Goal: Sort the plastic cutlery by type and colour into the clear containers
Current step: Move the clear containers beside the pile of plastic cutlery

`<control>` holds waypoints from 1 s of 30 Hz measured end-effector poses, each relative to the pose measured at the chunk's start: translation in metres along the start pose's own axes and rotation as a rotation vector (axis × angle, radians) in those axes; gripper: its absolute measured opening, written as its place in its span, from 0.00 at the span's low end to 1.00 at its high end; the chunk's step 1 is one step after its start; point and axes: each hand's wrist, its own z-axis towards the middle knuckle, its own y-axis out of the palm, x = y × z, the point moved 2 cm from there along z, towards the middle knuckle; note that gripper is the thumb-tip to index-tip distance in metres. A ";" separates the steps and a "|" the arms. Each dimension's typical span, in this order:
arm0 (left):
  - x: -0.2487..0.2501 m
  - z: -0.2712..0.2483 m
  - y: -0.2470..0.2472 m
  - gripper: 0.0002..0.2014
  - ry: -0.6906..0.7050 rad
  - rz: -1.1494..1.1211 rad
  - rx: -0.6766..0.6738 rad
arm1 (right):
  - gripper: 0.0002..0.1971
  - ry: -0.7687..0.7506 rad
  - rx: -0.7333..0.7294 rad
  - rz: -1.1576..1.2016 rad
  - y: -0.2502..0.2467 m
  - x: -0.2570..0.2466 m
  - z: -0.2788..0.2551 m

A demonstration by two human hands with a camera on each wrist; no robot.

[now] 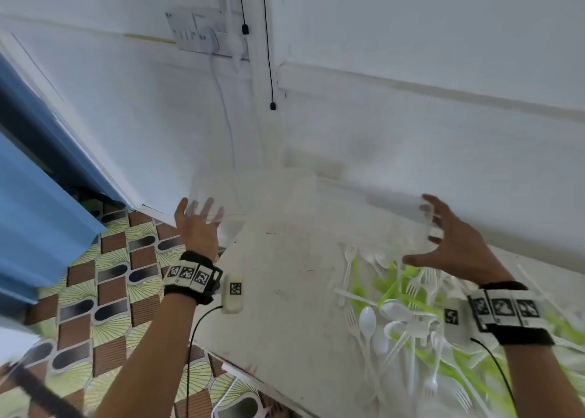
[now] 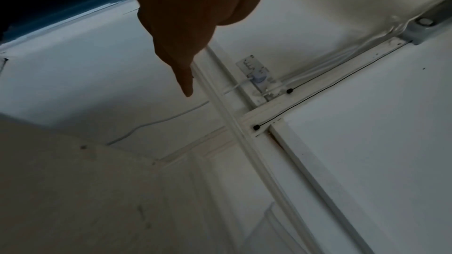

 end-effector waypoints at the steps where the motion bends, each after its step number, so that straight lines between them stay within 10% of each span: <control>1: -0.008 -0.001 -0.004 0.34 -0.031 0.007 0.001 | 0.66 0.012 0.039 -0.042 -0.010 -0.001 -0.002; 16: -0.061 -0.007 -0.048 0.28 -0.117 0.091 0.141 | 0.64 0.062 0.311 0.165 0.008 0.007 -0.014; 30: -0.081 -0.009 -0.016 0.24 -0.262 0.627 -0.156 | 0.65 0.117 -0.101 0.364 0.122 0.012 0.004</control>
